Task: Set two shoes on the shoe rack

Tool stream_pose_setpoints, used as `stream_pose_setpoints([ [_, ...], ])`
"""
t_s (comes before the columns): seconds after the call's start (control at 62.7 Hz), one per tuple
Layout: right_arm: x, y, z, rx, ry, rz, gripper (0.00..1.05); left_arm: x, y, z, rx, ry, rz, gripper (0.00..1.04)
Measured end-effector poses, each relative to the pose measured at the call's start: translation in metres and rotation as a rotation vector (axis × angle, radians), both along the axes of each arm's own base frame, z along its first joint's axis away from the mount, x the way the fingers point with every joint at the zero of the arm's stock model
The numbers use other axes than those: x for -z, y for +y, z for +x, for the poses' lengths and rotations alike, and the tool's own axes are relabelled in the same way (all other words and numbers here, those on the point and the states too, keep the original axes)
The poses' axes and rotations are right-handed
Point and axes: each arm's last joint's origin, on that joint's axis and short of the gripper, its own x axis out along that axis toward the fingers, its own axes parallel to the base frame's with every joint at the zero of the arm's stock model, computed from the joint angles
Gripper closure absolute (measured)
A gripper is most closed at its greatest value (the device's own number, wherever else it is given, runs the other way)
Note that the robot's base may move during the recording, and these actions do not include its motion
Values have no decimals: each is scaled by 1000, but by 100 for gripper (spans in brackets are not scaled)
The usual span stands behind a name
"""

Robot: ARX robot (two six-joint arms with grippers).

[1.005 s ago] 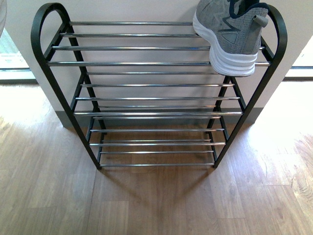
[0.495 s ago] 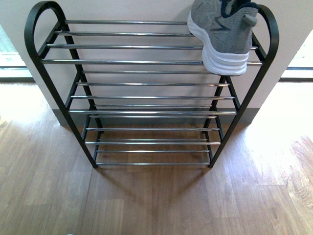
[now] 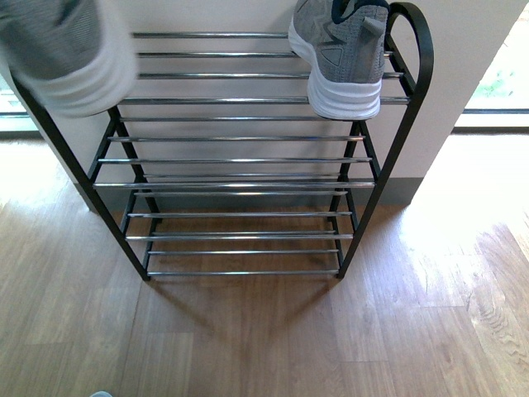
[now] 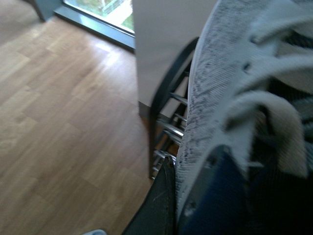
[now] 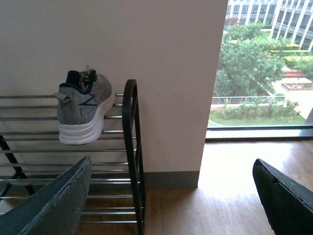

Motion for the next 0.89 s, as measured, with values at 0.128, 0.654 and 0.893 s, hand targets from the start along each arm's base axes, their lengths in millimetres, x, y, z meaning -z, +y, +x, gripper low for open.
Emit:
stream_pose_setpoints([
  [0.128, 0, 0, 0, 0, 0, 0, 9, 6, -24, 47, 56, 77, -80, 103],
  [0.654, 0, 0, 0, 0, 0, 0, 9, 42, -133, 151, 287, 258, -170, 103],
  [0.893, 0, 0, 0, 0, 0, 0, 9, 57, -136, 158, 284, 287, -205, 103],
])
